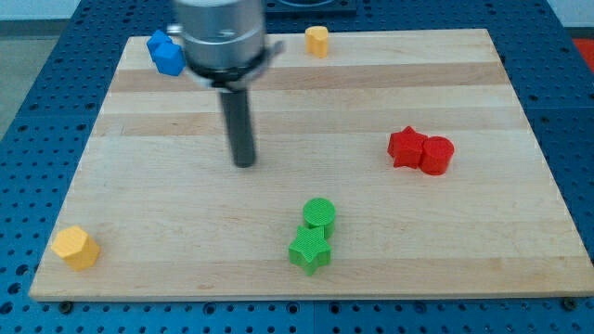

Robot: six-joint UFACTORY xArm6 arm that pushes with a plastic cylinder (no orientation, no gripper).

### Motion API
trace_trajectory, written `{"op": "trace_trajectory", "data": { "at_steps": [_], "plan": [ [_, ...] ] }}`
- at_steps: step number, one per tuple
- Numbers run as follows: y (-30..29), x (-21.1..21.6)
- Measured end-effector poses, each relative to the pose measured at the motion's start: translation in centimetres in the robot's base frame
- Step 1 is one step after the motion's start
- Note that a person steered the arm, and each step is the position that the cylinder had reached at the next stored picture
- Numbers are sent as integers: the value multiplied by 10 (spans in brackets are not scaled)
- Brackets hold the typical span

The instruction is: Push yellow hexagon diagonally towards center of the board

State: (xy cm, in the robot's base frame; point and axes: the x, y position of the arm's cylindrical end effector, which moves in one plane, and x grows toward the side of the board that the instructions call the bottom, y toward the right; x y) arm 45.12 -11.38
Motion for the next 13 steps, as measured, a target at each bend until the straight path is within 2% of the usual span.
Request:
{"op": "trace_trajectory", "data": {
  "at_steps": [2, 3, 6, 7, 9, 10, 13],
  "plan": [
    [-149, 16],
    [-190, 39],
    [-190, 56],
    [-190, 108],
    [-190, 152],
    [-164, 146],
    [-75, 82]
  ]
}}
